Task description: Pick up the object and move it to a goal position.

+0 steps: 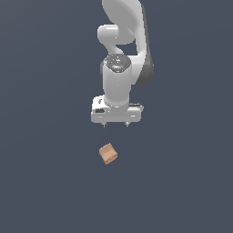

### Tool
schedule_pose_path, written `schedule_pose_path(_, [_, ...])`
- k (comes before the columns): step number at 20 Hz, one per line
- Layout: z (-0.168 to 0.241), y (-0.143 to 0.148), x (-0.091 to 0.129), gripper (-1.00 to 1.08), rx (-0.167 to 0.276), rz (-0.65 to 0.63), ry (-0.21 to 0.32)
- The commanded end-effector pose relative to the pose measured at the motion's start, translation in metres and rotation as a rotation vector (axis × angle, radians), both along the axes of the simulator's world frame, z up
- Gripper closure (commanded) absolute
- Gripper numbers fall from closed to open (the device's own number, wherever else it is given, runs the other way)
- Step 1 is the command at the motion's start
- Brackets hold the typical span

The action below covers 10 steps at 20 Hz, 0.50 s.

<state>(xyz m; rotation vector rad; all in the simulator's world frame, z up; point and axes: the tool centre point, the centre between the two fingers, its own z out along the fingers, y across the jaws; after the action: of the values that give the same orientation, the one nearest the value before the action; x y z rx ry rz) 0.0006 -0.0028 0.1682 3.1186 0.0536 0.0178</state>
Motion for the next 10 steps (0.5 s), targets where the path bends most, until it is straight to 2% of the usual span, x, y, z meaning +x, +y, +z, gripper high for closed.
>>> schedule_pose_path(1, [0.0,0.0,0.0,-0.92,0.0,0.0,0.0])
schedule_pose_path(10, [0.001,0.034,-0.004,-0.92,-0.004,0.049,0.007])
